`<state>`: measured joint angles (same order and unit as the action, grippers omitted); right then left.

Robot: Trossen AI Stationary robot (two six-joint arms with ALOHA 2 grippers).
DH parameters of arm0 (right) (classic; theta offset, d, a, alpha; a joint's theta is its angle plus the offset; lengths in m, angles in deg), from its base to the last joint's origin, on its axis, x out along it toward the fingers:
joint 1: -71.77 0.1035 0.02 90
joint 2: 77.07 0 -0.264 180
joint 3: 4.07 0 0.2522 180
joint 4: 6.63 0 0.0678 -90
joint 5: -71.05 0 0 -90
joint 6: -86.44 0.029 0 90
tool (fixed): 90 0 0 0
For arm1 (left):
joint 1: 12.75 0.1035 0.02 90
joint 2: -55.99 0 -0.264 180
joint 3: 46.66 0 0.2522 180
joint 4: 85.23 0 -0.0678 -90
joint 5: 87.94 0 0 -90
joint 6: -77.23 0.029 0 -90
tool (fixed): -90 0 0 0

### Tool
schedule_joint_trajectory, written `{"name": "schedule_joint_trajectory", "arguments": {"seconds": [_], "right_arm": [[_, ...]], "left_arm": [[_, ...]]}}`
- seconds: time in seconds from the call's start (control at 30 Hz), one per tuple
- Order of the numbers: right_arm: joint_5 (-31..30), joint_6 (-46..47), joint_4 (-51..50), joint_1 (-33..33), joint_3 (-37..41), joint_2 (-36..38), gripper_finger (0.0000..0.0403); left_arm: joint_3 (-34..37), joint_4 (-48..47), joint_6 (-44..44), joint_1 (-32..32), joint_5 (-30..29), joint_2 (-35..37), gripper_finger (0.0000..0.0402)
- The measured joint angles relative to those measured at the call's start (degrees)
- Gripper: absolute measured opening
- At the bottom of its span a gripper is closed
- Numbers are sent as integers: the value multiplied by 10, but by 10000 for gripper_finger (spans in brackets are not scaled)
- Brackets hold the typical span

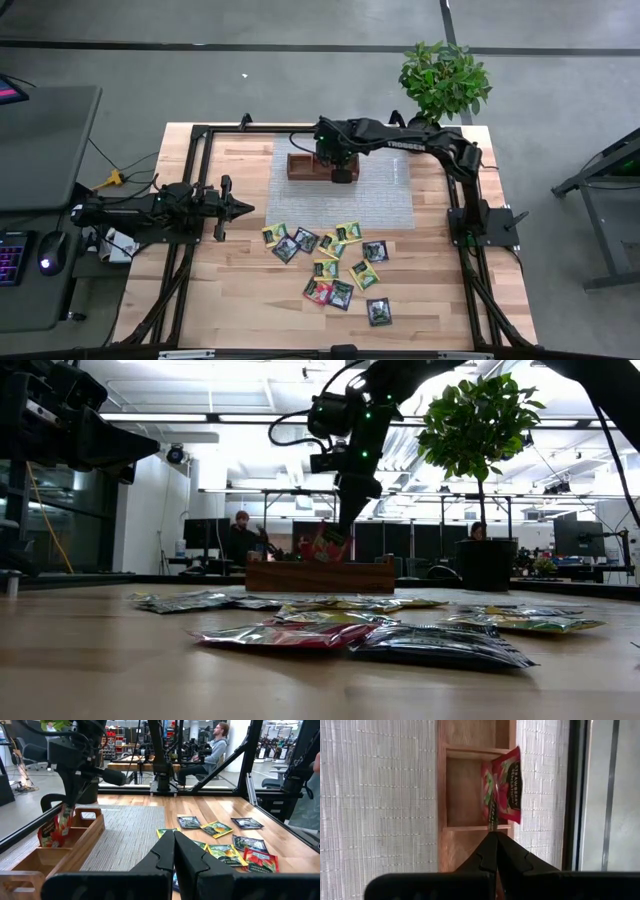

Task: Pick & Place Tea
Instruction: Put the red tea bag into the middle section of the wooden organizer

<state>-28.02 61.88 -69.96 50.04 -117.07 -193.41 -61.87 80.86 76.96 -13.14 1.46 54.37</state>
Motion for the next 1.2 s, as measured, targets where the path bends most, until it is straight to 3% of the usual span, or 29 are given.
{"name": "schedule_joint_trajectory", "arguments": {"seconds": [0.43,0.9,1.2], "right_arm": [[-27,-1,9,0,0,-9,15],[-19,41,36,5,-11,2,110],[77,126,-21,49,-68,7,103]], "left_arm": [[0,0,0,0,0,0,0],[0,0,0,0,0,0,0],[0,0,0,0,0,0,0]]}}
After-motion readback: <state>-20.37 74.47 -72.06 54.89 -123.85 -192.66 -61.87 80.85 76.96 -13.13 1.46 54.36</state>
